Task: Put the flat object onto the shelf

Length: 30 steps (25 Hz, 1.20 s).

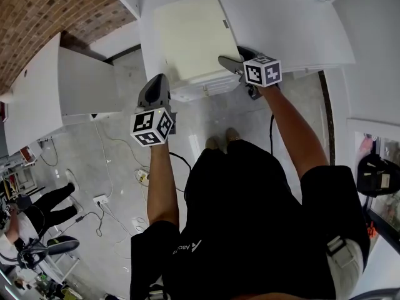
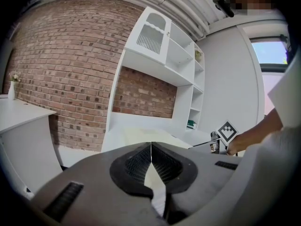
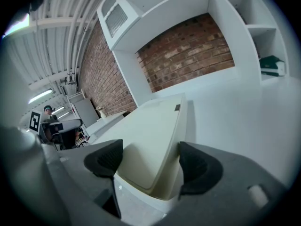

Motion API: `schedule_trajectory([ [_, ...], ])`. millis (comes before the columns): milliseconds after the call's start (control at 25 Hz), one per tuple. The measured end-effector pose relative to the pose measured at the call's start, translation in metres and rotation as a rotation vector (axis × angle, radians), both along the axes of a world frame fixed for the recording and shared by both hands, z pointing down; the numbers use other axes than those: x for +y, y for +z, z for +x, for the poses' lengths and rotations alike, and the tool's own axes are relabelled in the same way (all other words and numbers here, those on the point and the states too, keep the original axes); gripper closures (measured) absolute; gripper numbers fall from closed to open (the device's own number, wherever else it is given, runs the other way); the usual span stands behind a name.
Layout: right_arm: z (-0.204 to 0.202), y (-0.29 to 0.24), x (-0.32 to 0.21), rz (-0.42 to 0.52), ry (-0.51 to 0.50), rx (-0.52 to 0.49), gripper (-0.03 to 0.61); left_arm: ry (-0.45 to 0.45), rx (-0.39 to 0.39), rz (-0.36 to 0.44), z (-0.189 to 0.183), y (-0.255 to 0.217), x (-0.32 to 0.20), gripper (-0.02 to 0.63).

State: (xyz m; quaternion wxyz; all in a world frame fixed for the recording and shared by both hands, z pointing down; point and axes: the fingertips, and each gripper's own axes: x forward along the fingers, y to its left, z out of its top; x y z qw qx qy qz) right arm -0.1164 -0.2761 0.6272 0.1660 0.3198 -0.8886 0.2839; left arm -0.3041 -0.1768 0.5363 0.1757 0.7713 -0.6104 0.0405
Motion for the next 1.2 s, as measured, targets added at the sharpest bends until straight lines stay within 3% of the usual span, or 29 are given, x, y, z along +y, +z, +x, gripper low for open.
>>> schedule_trajectory([
  [680,0.001,0.0,0.044,0.013,0.005,-0.011,0.202,-0.072,0.051,-0.073,-0.005,0.027,0.043,0.598],
  [1000,0.0,-0.001,0.059,0.013,-0.003,-0.006,0.202,-0.14,0.197,-0.117,-0.011,0.041,0.057,0.46],
  [1200,0.001,-0.001,0.069,0.013,-0.009,-0.002,0.202,-0.17,0.358,-0.182,-0.007,0.058,0.066,0.332],
])
